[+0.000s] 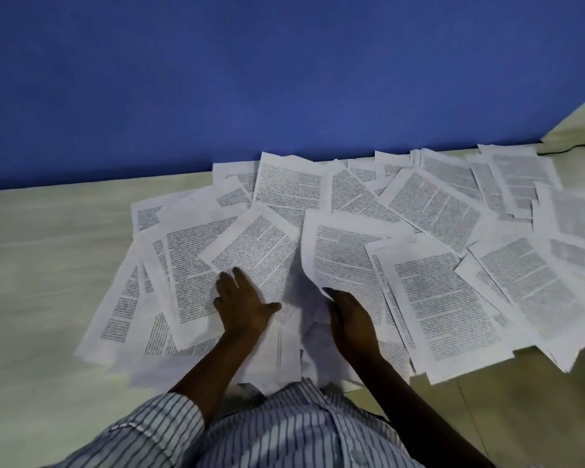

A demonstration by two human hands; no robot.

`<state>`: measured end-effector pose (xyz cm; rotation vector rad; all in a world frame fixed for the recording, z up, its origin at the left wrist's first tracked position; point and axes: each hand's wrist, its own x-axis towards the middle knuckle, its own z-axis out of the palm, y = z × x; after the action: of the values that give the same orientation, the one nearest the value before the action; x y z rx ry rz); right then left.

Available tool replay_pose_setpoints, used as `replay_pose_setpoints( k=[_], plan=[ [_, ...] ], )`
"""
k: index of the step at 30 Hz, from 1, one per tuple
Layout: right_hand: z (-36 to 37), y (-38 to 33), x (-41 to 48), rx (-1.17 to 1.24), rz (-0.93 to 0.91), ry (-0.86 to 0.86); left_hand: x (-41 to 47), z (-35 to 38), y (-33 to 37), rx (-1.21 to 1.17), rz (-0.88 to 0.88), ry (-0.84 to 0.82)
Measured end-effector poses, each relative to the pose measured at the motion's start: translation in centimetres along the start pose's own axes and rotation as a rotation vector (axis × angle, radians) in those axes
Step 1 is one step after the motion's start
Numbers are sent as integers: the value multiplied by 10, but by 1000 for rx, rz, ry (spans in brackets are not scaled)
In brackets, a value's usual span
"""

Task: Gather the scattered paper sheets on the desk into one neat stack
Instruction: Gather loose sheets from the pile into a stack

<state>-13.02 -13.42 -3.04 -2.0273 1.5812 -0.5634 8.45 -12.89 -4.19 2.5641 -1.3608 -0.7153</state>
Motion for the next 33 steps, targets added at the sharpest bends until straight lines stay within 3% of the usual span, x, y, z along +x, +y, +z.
replay_pose_setpoints(
  k=[6,10,13,18,26,28,33],
  plan=[
    [22,-15,-4,-144,-354,-232,19,-8,-34,7,27,20],
    [21,-6,-7,-227,-471,-242,22,-11,-48,-269,29,169],
    [20,-2,-7,-238,-403,-304,29,-24,-39,-520,-129,176],
    [23,-13,3,-103,-107,-310,51,-44,-25,-774,-361,112],
    [19,-7,7,-5,-54,-277,102,-30,-36,-980,-494,-99],
    [19,-8,6,-9,-41,-291,92,-46,-24,-887,-457,-92],
    [18,-15,10,19,-17,-326,99,-76,-13,-236,-155,58]
  ],
)
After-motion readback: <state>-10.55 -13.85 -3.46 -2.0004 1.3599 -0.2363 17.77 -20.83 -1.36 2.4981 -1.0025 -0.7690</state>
